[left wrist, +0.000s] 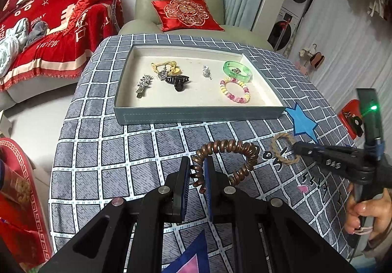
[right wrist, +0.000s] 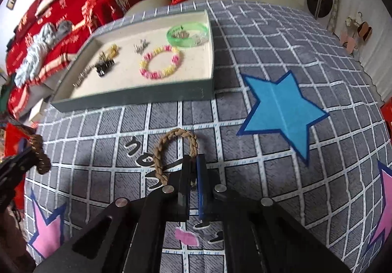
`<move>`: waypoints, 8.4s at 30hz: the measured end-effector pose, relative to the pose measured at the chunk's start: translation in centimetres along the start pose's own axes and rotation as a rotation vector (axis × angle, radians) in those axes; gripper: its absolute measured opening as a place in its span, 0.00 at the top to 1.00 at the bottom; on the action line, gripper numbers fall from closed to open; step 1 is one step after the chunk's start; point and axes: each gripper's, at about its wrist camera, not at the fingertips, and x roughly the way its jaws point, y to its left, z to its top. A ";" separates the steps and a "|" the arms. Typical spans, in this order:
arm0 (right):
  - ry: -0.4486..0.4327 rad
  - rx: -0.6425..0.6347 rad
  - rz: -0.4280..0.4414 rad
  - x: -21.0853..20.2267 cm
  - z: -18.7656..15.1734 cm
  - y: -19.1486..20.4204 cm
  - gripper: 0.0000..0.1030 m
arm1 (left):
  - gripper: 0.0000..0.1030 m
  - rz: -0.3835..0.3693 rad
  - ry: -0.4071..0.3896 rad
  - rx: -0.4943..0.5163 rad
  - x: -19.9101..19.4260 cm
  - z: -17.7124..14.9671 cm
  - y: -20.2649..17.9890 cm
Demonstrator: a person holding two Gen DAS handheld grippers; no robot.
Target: Organize jewelry
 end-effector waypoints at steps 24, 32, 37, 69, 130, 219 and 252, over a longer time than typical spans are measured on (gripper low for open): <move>-0.121 0.001 0.116 -4.2 5.7 1.1 0.95 | 0.73 0.028 -0.018 0.005 -0.1 2.4 0.4; -0.120 -0.019 0.148 -3.9 9.0 1.8 0.95 | 0.73 0.049 -0.081 0.042 -1.4 7.9 1.3; -0.087 -0.019 0.169 -2.0 10.7 2.7 0.96 | 0.73 0.058 -0.089 0.041 -0.1 11.2 2.0; 0.067 -0.001 0.091 9.7 13.0 2.7 0.95 | 0.73 0.211 0.092 0.040 12.4 9.8 1.9; -0.179 -0.055 0.012 -0.6 7.1 4.9 0.00 | 0.00 0.300 -0.070 0.037 3.2 5.2 0.1; -0.361 -0.081 -0.128 -8.3 -2.0 5.9 0.00 | 0.00 0.375 -0.205 -0.019 -4.8 -2.6 -1.8; -0.355 -0.086 -0.127 -7.9 -2.2 6.0 0.00 | 0.00 0.370 -0.191 -0.025 -4.2 -3.1 -1.7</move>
